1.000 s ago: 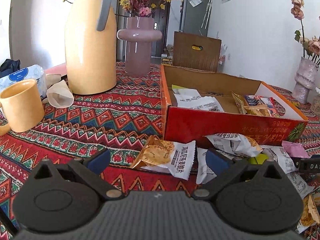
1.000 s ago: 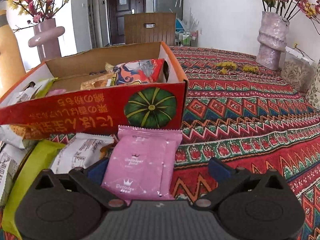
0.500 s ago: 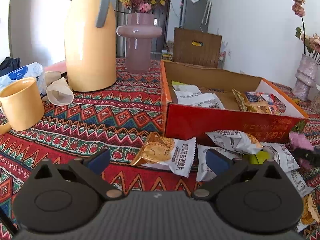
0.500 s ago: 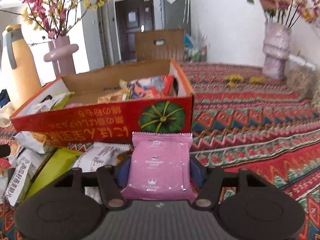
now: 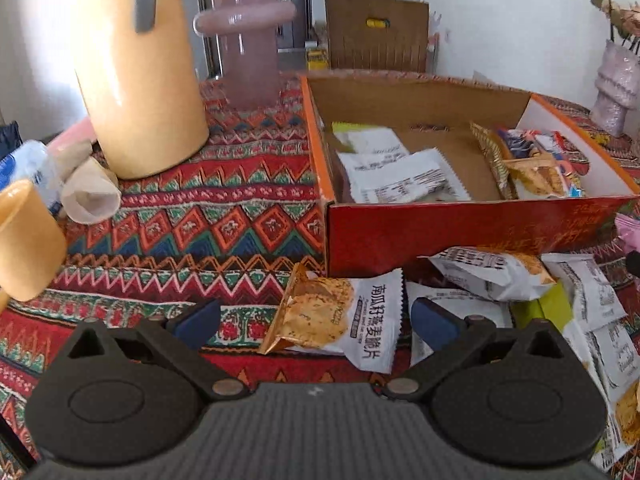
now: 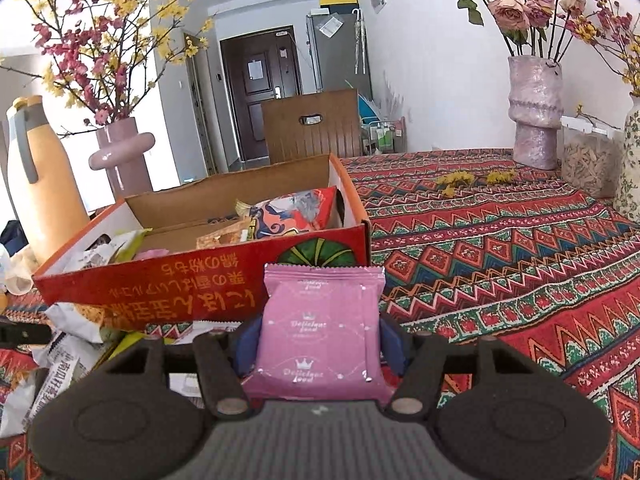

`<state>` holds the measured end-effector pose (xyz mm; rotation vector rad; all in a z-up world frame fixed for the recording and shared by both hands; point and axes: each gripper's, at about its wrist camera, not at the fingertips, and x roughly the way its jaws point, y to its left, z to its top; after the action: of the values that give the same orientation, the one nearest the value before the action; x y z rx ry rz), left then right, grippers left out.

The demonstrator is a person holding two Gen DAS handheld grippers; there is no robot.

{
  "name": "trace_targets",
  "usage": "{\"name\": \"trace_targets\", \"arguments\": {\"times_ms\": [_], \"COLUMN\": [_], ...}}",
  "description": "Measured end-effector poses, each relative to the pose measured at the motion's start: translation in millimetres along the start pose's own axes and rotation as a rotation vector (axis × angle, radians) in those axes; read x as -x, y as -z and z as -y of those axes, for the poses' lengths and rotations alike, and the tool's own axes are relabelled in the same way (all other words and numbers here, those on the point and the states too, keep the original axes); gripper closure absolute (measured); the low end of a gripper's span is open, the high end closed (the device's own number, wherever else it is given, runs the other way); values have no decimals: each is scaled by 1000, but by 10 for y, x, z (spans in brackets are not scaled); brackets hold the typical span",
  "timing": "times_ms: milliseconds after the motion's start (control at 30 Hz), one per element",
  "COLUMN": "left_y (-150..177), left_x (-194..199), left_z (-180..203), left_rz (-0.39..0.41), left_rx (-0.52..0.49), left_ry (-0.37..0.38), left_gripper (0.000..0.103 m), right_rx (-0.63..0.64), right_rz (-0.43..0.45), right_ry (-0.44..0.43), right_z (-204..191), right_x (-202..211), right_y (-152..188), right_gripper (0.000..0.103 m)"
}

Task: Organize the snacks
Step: 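Grasp a cookie packet with the left gripper while the right holds the pink packet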

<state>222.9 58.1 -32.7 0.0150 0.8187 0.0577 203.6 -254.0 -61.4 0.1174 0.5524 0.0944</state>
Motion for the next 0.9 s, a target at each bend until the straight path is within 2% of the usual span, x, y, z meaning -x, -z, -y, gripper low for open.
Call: {"name": "trace_targets", "arguments": {"times_ms": [133,200,333,400,567,800,833,900], "left_y": [-27,-22,15,36,101,143,146,143], "left_x": [-104,-119,-130,-107,-47,65,98,161], "left_z": [-66,-88,-145,-141,-189,-183,-181,-180], "left_rz": [-24,-25,-30,-22,0,51,63,80], "left_rx": [42,56,74,69,73,65,66,66], "left_ry": [15,25,61,55,50,11,12,11], "left_gripper": [1,5,27,30,45,50,57,58], "right_rx": [-3,-4,-2,-2,2,8,9,11], "right_rz": [0,3,1,0,-1,-2,1,5], "right_ry": [-3,-4,-6,-6,-5,-2,-2,-1], "right_z": [-3,-2,-7,-9,-18,-28,-30,-34], "right_x": [1,8,3,1,-2,-5,0,9], "right_y": [11,14,18,19,24,33,36,38], "right_gripper": [42,43,43,43,43,43,43,43]}}
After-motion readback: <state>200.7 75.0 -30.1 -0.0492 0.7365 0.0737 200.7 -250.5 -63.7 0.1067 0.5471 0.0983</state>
